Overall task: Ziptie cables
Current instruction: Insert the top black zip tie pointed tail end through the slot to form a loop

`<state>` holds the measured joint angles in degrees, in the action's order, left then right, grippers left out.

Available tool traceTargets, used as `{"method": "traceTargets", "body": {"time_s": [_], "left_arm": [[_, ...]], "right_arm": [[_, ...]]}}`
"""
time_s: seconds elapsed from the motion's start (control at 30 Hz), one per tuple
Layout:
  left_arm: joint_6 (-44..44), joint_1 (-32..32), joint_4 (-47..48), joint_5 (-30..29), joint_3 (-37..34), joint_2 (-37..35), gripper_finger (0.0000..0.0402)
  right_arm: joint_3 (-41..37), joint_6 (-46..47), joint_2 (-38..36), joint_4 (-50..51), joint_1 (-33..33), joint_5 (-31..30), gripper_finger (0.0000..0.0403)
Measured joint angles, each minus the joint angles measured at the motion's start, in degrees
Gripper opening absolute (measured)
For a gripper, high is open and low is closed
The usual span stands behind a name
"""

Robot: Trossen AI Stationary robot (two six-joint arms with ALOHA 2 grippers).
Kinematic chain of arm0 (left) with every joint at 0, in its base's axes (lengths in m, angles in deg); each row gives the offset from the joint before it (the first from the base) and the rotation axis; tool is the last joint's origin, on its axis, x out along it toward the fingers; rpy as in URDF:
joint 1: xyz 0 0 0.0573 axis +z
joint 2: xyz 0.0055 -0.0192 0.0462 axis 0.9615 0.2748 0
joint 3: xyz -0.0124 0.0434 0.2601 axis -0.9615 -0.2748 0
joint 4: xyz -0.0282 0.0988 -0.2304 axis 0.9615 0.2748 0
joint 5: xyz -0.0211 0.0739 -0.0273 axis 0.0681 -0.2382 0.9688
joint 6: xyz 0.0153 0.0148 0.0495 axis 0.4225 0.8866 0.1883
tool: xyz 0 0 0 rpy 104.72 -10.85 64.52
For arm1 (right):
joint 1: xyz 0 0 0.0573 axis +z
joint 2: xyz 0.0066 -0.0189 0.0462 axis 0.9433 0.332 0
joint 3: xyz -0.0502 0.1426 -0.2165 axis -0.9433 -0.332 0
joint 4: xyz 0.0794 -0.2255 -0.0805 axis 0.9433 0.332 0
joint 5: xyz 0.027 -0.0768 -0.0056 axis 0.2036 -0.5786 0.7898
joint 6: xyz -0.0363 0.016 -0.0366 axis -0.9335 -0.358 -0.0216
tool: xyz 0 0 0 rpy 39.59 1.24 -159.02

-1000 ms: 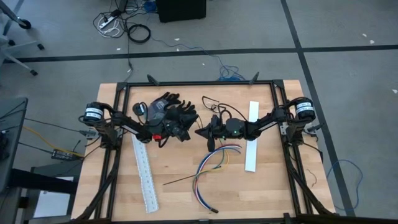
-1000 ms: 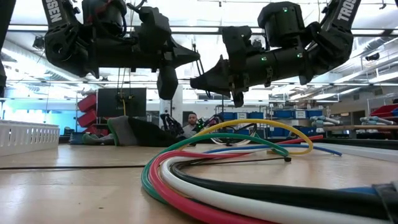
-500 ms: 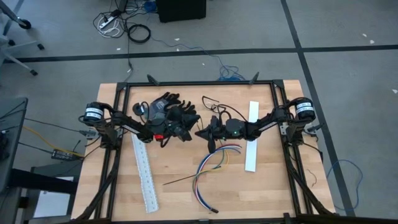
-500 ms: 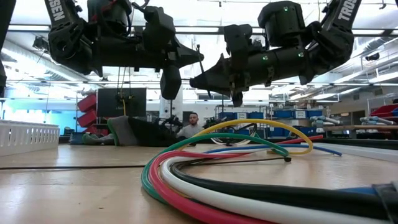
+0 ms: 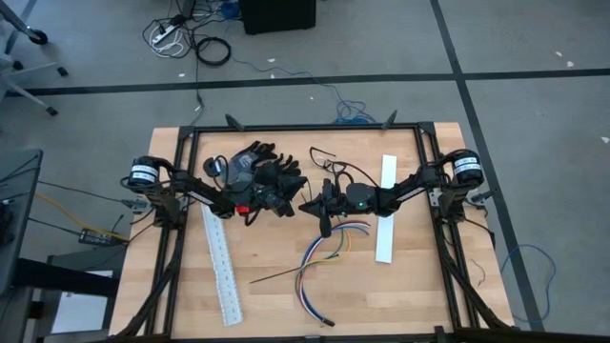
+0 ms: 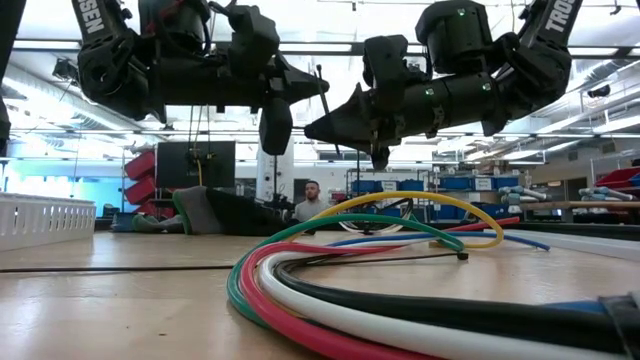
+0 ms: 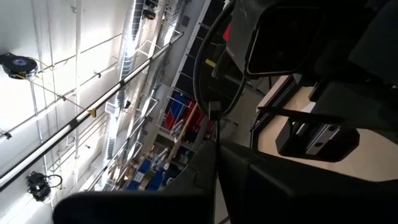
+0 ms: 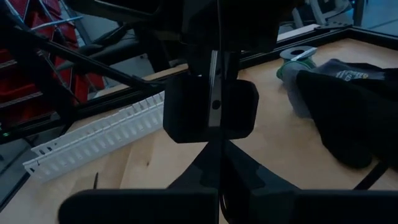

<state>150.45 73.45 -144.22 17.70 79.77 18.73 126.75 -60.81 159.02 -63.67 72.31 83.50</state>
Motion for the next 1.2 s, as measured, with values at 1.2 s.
{"method": "traceTargets", "body": {"time_s": [1.2], "left_arm": [[-0.39,0.81,2.31,3.13,0.46,0.0,0.0]], "right_arm": [[-0.92,1.1,0.0,-3.68,-1.52,2.18,0.0]]}}
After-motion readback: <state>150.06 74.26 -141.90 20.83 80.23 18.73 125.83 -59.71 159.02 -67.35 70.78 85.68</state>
